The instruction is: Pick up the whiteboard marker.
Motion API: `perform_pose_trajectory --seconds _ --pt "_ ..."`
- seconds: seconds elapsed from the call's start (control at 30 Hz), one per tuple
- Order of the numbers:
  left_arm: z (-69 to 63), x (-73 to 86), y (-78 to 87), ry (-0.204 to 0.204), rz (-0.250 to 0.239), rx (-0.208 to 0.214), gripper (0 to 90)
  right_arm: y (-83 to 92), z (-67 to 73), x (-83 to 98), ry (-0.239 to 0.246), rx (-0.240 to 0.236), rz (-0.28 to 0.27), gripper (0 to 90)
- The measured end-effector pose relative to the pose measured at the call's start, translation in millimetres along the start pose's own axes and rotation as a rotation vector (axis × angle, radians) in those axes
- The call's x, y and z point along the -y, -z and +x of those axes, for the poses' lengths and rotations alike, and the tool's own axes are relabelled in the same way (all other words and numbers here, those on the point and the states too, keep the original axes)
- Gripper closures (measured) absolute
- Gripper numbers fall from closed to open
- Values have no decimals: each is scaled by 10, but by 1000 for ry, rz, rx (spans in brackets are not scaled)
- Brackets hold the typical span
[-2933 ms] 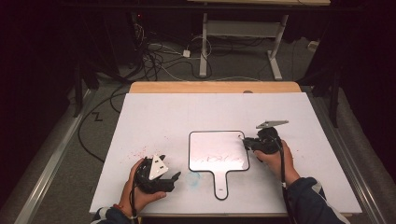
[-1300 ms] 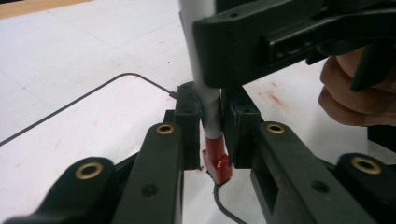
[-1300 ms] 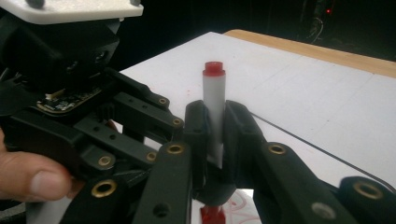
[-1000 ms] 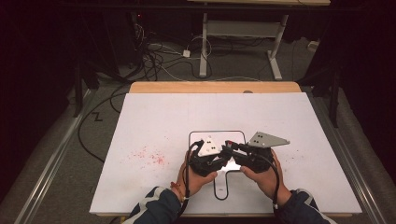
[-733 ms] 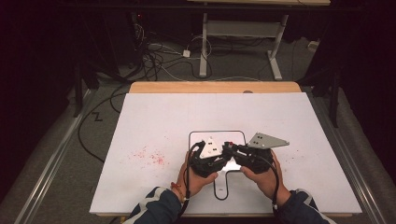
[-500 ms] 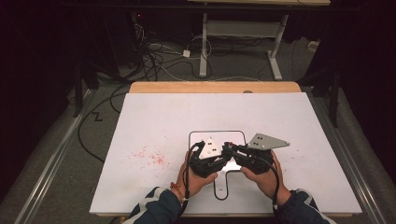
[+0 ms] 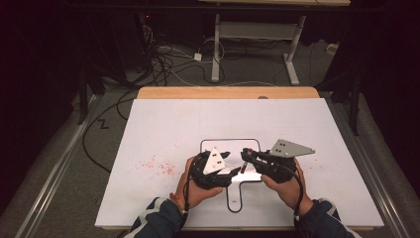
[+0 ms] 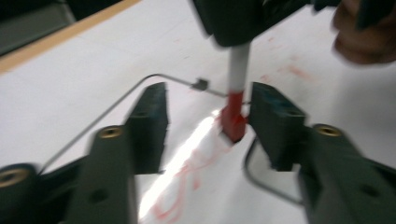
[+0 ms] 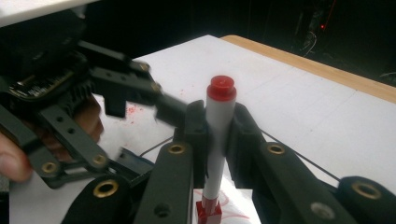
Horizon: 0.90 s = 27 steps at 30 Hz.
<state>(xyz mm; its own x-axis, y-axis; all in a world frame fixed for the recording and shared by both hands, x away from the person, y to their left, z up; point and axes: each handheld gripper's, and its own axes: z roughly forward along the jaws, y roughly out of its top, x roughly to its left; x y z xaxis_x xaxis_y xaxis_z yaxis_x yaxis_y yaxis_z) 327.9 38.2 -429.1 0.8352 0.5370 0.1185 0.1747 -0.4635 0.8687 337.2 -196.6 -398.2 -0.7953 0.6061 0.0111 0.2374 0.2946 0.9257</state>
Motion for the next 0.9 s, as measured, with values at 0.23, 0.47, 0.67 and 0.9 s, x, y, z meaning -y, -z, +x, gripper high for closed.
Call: perform_pose_trajectory --seconds 0.23,0.47,0.67,0.9 --pt "167 225 294 -65 62 -85 228 39 -82 -7 20 12 7 812" --pt "313 567 638 7 79 -176 211 49 -94 8 38 12 18 812" --pt "356 815 825 36 121 -214 205 44 -116 7 35 9 19 812" --pt "370 1032 987 106 146 -237 201 -8 -156 28 26 1 25 812"
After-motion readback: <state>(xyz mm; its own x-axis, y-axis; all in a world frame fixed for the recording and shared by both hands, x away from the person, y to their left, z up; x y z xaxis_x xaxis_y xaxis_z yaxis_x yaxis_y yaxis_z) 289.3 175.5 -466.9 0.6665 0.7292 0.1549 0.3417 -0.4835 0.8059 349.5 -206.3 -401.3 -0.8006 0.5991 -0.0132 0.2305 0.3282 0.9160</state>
